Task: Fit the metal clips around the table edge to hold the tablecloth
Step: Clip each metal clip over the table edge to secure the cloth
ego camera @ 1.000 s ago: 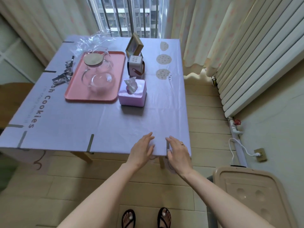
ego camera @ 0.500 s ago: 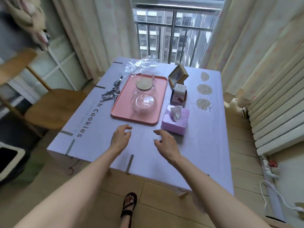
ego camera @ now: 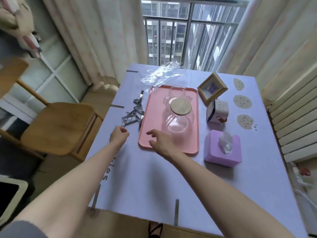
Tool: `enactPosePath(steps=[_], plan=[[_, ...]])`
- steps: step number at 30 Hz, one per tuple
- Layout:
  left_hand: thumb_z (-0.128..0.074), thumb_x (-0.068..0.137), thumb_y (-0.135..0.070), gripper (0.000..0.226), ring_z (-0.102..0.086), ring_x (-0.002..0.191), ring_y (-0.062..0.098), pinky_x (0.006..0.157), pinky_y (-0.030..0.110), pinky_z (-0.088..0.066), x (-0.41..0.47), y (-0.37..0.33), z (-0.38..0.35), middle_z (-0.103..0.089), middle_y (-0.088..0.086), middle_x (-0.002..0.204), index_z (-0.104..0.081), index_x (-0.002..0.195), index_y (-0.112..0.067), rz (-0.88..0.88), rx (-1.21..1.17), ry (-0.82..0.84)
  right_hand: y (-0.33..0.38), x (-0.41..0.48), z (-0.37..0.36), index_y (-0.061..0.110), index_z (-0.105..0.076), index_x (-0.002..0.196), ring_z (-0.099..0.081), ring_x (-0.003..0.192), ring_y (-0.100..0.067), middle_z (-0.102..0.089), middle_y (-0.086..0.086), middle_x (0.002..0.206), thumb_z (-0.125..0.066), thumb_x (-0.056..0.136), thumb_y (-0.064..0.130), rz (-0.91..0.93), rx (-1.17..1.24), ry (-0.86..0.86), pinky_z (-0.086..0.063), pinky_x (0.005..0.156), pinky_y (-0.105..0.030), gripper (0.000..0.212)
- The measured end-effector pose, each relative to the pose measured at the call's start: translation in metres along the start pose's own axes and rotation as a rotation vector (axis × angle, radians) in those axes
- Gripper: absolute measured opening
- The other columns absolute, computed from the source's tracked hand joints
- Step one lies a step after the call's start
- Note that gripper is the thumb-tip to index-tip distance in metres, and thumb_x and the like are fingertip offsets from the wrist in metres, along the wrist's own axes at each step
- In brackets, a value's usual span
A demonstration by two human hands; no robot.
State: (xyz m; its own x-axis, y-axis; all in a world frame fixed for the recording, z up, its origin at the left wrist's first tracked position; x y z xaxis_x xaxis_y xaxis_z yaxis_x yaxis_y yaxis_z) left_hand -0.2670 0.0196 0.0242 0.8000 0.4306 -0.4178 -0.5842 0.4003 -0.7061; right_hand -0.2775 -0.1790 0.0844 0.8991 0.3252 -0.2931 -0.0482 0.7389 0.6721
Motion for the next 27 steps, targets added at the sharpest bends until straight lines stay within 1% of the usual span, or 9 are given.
enactPosePath(steps=[4,7,10,13,16,20,23,24,27], plan=[[-0.054,0.086,-0.008,0.016,-0.055,0.103,0.036,0.083,0.038,-0.046,0.043,-0.013,0.000,-0.056,0.017,0.112,-0.052,0.102,-0.007,-0.069,0.104,0.021,0.009,0.042,-0.022,0.024,-0.041,0.139,-0.045,0.123,-0.028,-0.047,-0.010,0.134,-0.045,0.087,0.009,-0.018,-0.039,0.048,-0.037,0.098,-0.033,0.054],[-0.054,0.084,-0.010,0.019,-0.055,0.100,0.034,0.086,0.043,-0.051,0.070,-0.023,-0.007,-0.046,0.014,0.117,-0.052,0.103,-0.014,-0.138,0.165,0.048,0.016,0.073,-0.030,0.024,-0.037,0.141,-0.040,0.126,-0.032,-0.032,-0.005,0.147,-0.043,0.086,0.004,0.050,-0.113,0.035,-0.035,0.103,-0.038,0.059],[-0.059,0.084,-0.016,0.037,-0.040,0.118,0.029,0.091,0.048,-0.048,0.086,-0.031,-0.016,-0.035,0.009,0.126,-0.049,0.120,-0.023,-0.217,0.264,0.058,0.024,0.098,-0.040,0.024,-0.031,0.143,-0.031,0.131,-0.031,-0.016,0.003,0.156,-0.041,0.084,0.002,0.169,-0.350,0.054,-0.033,0.103,-0.040,0.064],[-0.057,0.086,-0.017,0.047,-0.027,0.128,0.026,0.104,0.042,-0.035,0.093,-0.038,-0.030,-0.031,0.007,0.136,-0.046,0.130,-0.026,-0.290,0.399,0.093,0.029,0.112,-0.052,0.022,-0.027,0.144,-0.024,0.138,-0.026,-0.009,0.002,0.158,-0.039,0.086,0.002,0.306,-0.605,0.091,-0.029,0.105,-0.042,0.062],[-0.056,0.085,-0.015,0.042,-0.030,0.125,0.027,0.101,0.038,-0.030,0.095,-0.041,-0.037,-0.037,0.008,0.133,-0.049,0.125,-0.025,-0.332,0.520,0.073,0.025,0.115,-0.060,0.014,-0.039,0.133,-0.039,0.124,-0.029,-0.024,-0.006,0.151,-0.034,0.092,0.004,0.358,-0.788,0.071,-0.032,0.091,-0.041,0.043],[-0.053,0.086,-0.017,0.024,-0.040,0.111,0.027,0.088,0.035,-0.029,0.088,-0.046,-0.032,-0.047,0.009,0.116,-0.053,0.110,-0.019,-0.405,0.705,-0.079,0.027,0.110,-0.060,0.003,-0.049,0.118,-0.054,0.102,-0.034,-0.046,-0.019,0.127,-0.032,0.088,0.001,0.379,-0.771,0.007,-0.041,0.079,-0.040,0.035],[-0.048,0.091,-0.019,0.015,-0.045,0.107,0.026,0.084,0.035,-0.028,0.078,-0.042,-0.030,-0.053,0.006,0.110,-0.056,0.103,-0.018,-0.429,0.736,-0.137,0.020,0.105,-0.052,0.004,-0.062,0.085,-0.063,0.064,-0.031,-0.062,-0.019,0.086,-0.029,0.070,-0.001,0.330,-0.633,-0.043,-0.047,0.053,-0.031,0.036],[-0.047,0.091,-0.019,0.013,-0.046,0.105,0.026,0.082,0.035,-0.028,0.075,-0.039,-0.029,-0.054,0.006,0.108,-0.056,0.101,-0.018,-0.431,0.733,-0.144,0.019,0.101,-0.049,0.004,-0.062,0.084,-0.063,0.065,-0.032,-0.061,-0.019,0.083,-0.035,0.069,-0.005,0.324,-0.575,-0.054,-0.047,0.053,-0.031,0.032],[-0.050,0.090,-0.016,0.005,-0.051,0.096,0.026,0.078,0.035,-0.030,0.066,-0.030,-0.021,-0.057,0.006,0.099,-0.055,0.090,-0.015,-0.409,0.609,-0.157,0.013,0.089,-0.036,0.002,-0.055,0.110,-0.054,0.101,-0.033,-0.055,-0.019,0.110,-0.044,0.078,-0.013,0.306,-0.340,-0.105,-0.042,0.082,-0.036,0.036]])
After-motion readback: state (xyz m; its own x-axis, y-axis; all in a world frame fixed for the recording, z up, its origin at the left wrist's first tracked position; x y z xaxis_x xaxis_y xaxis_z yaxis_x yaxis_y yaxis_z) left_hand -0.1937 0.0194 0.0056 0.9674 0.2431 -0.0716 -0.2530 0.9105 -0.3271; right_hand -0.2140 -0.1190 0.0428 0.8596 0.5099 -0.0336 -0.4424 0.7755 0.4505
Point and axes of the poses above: each hand's wrist, its own x-axis towards the middle knuckle, its own z-axis out of the back of the hand, y = z × x, the point moved 10 cm from there along x, towards the middle knuckle
